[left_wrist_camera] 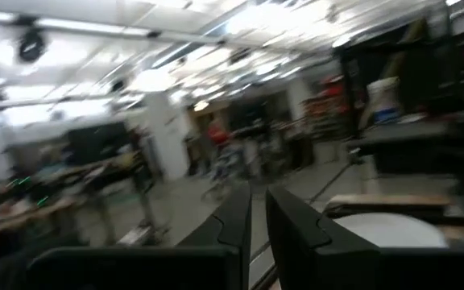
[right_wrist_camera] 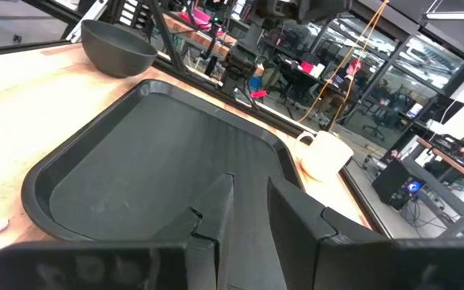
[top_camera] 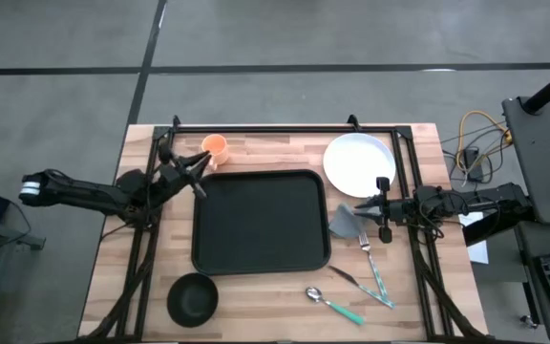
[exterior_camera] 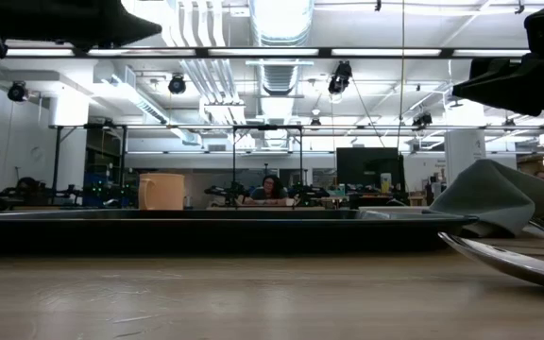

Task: Set up tray
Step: Put the orange cup on the black tray

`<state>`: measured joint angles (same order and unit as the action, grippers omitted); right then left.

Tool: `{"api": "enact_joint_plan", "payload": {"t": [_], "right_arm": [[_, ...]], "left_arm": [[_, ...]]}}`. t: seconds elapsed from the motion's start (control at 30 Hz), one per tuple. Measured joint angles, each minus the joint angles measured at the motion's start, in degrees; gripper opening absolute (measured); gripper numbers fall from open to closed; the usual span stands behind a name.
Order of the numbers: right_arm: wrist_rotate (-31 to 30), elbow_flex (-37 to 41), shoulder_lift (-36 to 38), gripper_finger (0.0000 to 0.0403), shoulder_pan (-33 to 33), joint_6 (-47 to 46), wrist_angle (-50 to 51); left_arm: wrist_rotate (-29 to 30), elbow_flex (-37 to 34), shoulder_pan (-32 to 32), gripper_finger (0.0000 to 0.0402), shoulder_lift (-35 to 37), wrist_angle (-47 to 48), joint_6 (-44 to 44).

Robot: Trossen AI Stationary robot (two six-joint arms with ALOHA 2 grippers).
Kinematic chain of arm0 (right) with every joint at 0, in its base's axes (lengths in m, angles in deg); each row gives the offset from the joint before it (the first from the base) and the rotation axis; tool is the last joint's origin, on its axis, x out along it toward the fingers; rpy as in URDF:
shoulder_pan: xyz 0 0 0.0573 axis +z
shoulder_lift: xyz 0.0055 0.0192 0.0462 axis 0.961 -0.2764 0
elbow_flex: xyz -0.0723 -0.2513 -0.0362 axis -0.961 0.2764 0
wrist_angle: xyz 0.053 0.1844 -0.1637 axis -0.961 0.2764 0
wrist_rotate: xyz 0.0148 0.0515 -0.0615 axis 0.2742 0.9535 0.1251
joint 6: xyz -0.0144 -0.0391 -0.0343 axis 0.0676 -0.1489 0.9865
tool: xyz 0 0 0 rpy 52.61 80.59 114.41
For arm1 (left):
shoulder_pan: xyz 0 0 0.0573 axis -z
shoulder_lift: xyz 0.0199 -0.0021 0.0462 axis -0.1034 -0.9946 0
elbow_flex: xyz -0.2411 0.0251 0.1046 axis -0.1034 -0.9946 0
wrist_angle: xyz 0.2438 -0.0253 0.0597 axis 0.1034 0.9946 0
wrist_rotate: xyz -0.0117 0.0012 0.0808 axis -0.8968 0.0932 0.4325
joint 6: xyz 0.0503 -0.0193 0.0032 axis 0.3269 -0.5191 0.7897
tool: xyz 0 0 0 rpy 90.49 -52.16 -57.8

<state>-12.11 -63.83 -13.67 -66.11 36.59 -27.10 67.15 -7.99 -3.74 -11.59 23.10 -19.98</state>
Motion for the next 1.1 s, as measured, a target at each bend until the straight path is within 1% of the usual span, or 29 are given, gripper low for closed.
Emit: {"api": "enact_joint_plan", "payload": {"t": [0.07,0.13,0.27,0.6,0.7,0.83,0.9,0.97,1.1], "right_arm": [[0.00,0.00,0.00,0.0068,0.01,0.00,-0.01],[0.00,0.00,0.00,0.0068,-0.01,0.00,-0.01],[0.00,0.00,0.00,0.0068,-0.01,0.00,-0.01],[0.00,0.00,0.00,0.0068,0.00,0.00,-0.01],[0.00,0.00,0.00,0.0068,0.00,0.00,-0.01],[0.00,0.00,0.00,0.0068,0.00,0.00,-0.01],[0.00,0.00,0.00,0.0068,-0.01,0.00,0.00],[0.00,0.00,0.00,0.0068,0.01,0.00,-0.01],[0.00,0.00,0.00,0.0068,-0.01,0.00,-0.01]], "left_arm": [[2.95,0.00,-0.02,0.0022,0.07,-0.04,-0.45],[3.89,-0.26,-0.02,0.0022,0.09,0.50,-0.55],[3.98,-0.33,0.00,0.0022,0.02,2.43,-0.60],[3.98,-0.35,0.00,0.0026,-0.31,3.02,-1.08],[4.02,-0.35,-0.01,0.0051,-0.31,3.02,-2.02],[4.08,-0.38,0.00,0.0106,-0.31,3.36,-2.18],[5.03,-0.40,-0.02,0.0131,-0.31,3.37,-3.70],[8.07,-0.42,-0.02,0.0151,-0.31,3.37,-5.96],[17.29,-0.38,-0.04,0.0173,-0.28,4.91,-6.95]]}}
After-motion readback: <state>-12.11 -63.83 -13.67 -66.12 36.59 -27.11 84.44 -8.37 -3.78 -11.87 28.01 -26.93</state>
